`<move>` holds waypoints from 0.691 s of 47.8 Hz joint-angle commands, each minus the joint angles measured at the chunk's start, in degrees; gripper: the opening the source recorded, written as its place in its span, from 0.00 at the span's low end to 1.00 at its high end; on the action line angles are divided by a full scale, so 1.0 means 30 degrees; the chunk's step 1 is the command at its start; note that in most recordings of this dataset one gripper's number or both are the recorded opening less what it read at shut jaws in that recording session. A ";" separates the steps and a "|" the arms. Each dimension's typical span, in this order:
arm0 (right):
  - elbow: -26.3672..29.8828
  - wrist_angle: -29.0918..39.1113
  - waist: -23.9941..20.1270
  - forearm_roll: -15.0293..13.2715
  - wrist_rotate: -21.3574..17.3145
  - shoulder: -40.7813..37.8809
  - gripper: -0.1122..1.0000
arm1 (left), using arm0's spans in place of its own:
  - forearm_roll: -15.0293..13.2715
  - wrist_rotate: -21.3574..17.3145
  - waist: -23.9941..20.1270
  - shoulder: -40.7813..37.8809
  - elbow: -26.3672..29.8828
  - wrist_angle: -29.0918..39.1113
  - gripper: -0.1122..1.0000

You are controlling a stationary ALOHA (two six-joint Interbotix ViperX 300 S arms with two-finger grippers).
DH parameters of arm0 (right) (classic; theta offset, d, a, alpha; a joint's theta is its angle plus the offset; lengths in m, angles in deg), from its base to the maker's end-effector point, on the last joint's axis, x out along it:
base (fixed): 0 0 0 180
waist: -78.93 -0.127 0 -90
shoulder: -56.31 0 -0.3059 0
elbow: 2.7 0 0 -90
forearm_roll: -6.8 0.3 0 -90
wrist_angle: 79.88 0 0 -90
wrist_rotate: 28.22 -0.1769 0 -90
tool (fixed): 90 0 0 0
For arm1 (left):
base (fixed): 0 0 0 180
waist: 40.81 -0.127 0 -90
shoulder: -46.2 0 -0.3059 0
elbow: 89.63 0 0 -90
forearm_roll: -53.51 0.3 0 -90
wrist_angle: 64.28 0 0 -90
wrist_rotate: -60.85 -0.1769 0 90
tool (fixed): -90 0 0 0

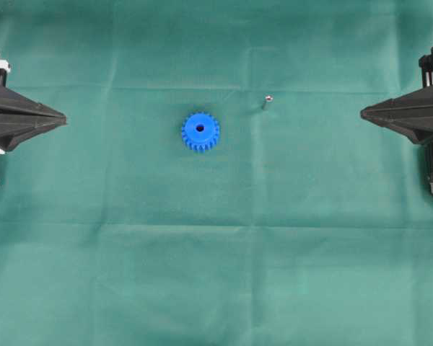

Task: Insert the shaft placed at a random location into the center hole of the small gear at another random location.
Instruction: 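Move the right gripper left toward the silver shaft, opening it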

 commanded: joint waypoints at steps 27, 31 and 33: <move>0.0352 -0.1875 0.1729 -0.0439 0.0352 -0.2871 0.12 | 0.0234 0.0088 0.0088 0.0029 0.0762 0.0352 0.10; 0.0352 -0.2754 0.2256 -0.0410 0.0322 -0.4102 0.23 | 0.0234 0.0088 0.0088 0.0029 0.0732 0.0352 0.10; 0.0381 -0.3135 0.2490 -0.0410 0.0322 -0.4717 0.32 | 0.0234 0.0088 0.0088 0.0029 0.0732 0.0352 0.10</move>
